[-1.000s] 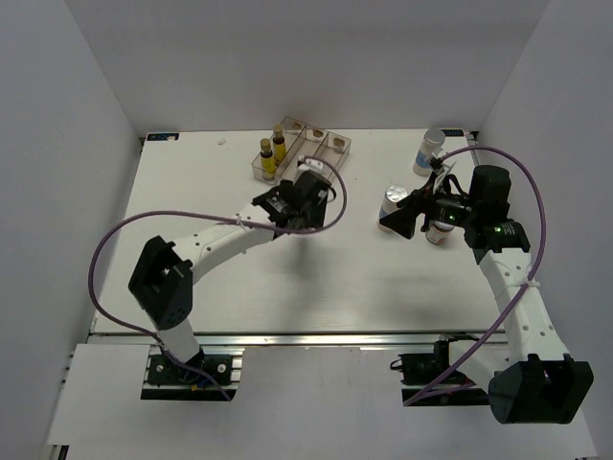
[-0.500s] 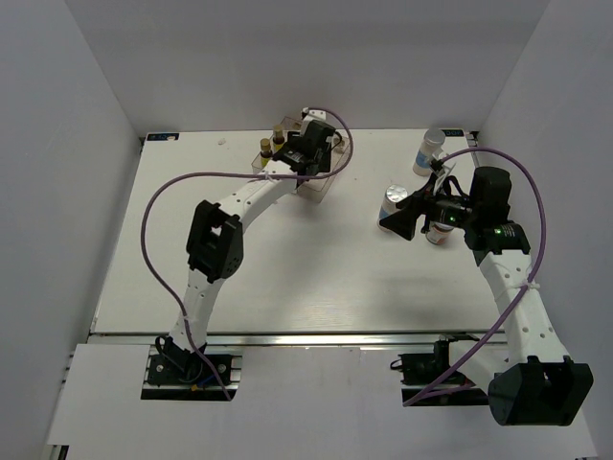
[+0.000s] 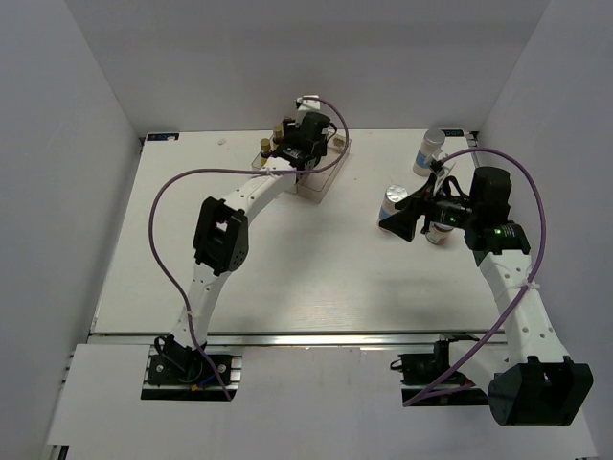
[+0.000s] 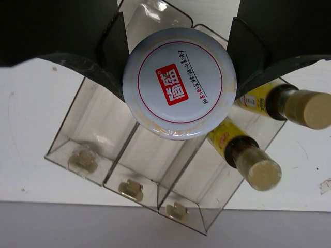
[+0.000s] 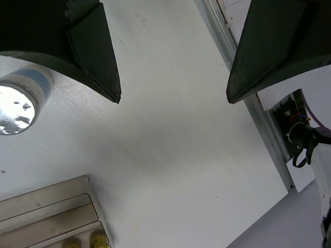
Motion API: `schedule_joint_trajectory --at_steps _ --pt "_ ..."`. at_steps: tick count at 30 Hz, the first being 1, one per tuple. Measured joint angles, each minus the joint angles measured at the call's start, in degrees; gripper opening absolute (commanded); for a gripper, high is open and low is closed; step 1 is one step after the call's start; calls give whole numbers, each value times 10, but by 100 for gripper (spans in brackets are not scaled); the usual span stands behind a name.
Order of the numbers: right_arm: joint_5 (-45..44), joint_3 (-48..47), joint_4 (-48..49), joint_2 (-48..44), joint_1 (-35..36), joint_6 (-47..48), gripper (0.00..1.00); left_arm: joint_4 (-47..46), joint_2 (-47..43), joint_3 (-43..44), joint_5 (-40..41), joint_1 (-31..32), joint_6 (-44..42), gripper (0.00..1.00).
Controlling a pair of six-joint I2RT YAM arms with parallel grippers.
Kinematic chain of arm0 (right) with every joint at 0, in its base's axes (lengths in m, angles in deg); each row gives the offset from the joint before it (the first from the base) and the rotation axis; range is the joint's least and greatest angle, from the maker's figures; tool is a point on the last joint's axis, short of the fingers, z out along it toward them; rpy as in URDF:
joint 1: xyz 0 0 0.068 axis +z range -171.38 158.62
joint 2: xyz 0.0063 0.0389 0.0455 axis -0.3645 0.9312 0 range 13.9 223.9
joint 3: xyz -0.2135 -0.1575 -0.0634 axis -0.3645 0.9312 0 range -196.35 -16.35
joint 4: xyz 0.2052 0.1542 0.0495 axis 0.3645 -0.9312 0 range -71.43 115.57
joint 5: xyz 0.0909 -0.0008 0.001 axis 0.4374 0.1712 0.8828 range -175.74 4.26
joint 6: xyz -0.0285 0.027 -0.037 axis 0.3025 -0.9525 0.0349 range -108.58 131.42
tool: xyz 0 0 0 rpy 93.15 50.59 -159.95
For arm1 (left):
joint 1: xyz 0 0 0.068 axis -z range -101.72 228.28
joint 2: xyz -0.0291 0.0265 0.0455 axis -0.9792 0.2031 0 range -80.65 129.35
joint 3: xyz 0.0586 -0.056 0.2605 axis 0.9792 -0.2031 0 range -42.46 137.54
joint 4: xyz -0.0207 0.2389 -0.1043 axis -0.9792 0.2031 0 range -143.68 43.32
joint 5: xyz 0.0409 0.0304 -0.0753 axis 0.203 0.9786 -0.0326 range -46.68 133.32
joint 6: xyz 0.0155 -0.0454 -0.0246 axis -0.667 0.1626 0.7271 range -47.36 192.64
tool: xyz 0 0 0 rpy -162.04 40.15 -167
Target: Organize the condiment bottles
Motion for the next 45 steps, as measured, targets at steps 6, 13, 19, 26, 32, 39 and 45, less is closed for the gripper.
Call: schedule_joint_trajectory --at_steps 6,13,19,26,32,39,45 --pt "4 0 0 0 0 3 88 -24 32 37 -5 -22 0 0" --pt "7 0 0 0 0 10 88 -22 66 37 -27 -37 3 0" --pt "9 5 1 0 0 13 88 -11 74 36 -46 -36 4 0" --pt "9 10 0 0 0 13 88 -10 75 34 -62 -38 4 21" --pt "9 10 0 0 0 14 88 -2 74 33 -73 -41 5 57" --pt "9 10 0 0 0 14 88 7 75 32 -81 -43 5 74" --pt "7 10 0 0 0 14 88 2 74 32 -82 -43 3 84"
